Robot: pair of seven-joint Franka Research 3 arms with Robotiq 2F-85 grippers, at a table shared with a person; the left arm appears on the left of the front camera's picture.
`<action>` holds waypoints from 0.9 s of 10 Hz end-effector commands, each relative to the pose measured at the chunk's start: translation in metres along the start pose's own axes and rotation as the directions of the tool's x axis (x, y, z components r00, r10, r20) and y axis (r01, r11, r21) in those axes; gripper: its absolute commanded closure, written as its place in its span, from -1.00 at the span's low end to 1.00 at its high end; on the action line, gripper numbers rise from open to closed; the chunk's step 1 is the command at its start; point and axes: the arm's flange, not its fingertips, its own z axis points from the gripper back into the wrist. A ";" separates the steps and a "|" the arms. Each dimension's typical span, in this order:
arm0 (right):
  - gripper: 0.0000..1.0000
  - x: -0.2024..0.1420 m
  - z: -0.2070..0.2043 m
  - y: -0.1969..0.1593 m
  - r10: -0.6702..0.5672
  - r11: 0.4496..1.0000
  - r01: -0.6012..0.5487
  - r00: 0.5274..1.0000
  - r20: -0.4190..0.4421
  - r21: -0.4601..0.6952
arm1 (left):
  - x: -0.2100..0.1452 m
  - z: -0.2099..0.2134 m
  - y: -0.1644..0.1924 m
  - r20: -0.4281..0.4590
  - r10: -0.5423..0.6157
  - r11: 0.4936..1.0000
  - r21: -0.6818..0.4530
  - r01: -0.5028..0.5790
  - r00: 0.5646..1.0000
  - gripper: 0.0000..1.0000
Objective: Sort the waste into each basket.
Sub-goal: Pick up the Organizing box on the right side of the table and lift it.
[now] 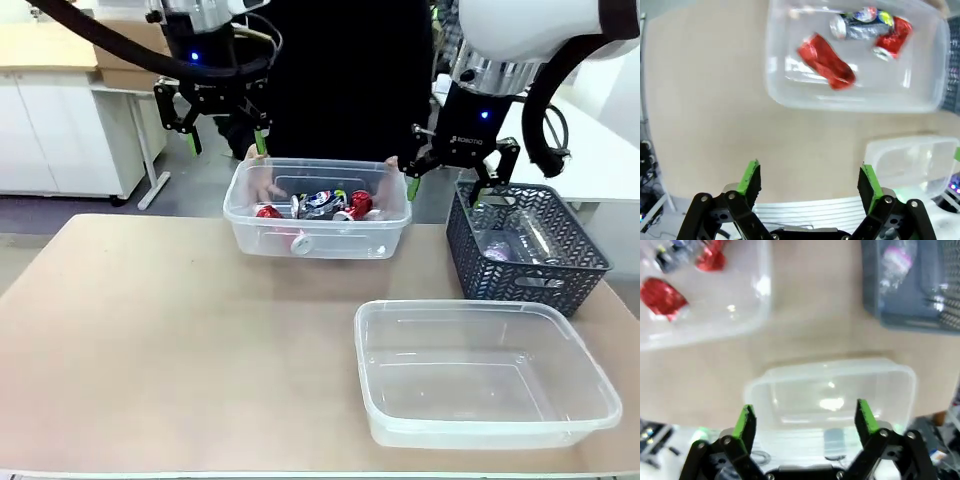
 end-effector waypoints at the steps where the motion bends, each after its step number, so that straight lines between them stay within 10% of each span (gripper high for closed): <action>1: -1.00 -0.064 0.000 -0.082 0.070 0.993 -0.071 0.997 -0.015 -0.090 | -0.031 -0.020 -0.065 -0.070 -0.016 0.998 -0.058 0.012 0.997 -1.00; 3: -1.00 -0.084 -0.023 -0.131 0.033 0.999 -0.034 0.999 -0.018 -0.016 | -0.062 -0.080 -0.142 -0.208 -0.036 0.996 -0.090 0.017 0.978 -1.00; 5: -1.00 -0.075 -0.035 -0.150 0.169 0.971 -0.174 0.985 0.040 0.162 | -0.080 -0.112 -0.146 -0.418 -0.116 0.993 -0.073 0.093 0.901 -1.00; 6: -1.00 -0.093 -0.025 -0.131 0.045 0.999 -0.046 0.998 -0.038 -0.029 | -0.094 -0.084 -0.154 -0.228 -0.067 0.996 -0.078 0.051 0.971 -1.00; 9: -1.00 -0.093 -0.032 -0.142 0.083 0.996 -0.082 0.996 -0.016 0.015 | -0.096 -0.114 -0.164 -0.302 -0.079 0.996 -0.073 0.060 0.950 -1.00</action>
